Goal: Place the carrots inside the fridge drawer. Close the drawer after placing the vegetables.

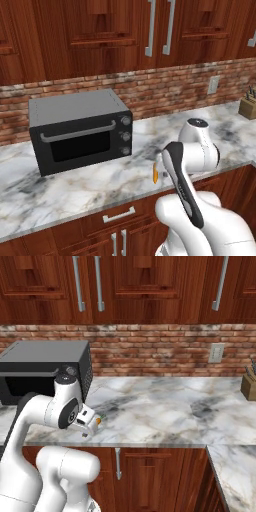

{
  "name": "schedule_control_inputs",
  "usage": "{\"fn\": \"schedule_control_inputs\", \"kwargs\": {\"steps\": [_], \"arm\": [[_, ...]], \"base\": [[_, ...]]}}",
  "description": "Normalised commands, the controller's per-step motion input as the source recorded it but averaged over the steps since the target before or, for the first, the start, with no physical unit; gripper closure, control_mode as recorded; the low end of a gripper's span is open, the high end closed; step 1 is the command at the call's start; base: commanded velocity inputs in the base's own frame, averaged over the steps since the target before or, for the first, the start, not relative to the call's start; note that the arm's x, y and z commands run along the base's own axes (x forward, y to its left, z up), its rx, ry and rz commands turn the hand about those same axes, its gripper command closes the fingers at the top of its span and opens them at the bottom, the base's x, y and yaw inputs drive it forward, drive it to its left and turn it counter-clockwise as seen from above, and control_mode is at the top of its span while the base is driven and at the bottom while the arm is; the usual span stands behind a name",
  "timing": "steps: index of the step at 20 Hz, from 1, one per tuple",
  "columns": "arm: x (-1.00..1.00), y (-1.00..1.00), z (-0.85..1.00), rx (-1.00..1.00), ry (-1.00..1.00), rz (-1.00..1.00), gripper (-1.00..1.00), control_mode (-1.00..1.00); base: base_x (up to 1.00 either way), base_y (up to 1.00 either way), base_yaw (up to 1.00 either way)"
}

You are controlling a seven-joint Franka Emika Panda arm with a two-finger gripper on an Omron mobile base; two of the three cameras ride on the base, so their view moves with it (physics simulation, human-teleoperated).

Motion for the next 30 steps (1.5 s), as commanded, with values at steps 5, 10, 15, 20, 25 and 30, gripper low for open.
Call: {"fn": "schedule_control_inputs", "kwargs": {"steps": [5,10,15,20,25,30], "arm": [[0.43,0.00,-0.13,0.00,0.00,-0.10,-1.00,-1.00],[0.49,0.06,-0.22,0.00,0.00,-0.04,-1.00,-1.00],[0.46,0.00,-0.24,0.00,0.01,0.00,-1.00,-1.00],[0.50,0.02,-0.33,-0.01,0.05,0.00,-1.00,-1.00],[0.49,0.06,-0.34,-0.03,0.07,0.00,-1.00,-1.00],[0.39,0.06,-0.40,-0.04,0.05,0.00,-1.00,-1.00]], "base": [[0.00,0.00,0.00],[0.00,0.00,0.00],[0.00,0.00,0.00],[0.00,0.00,0.00],[0.00,0.00,0.00],[0.00,0.00,0.00]]}}
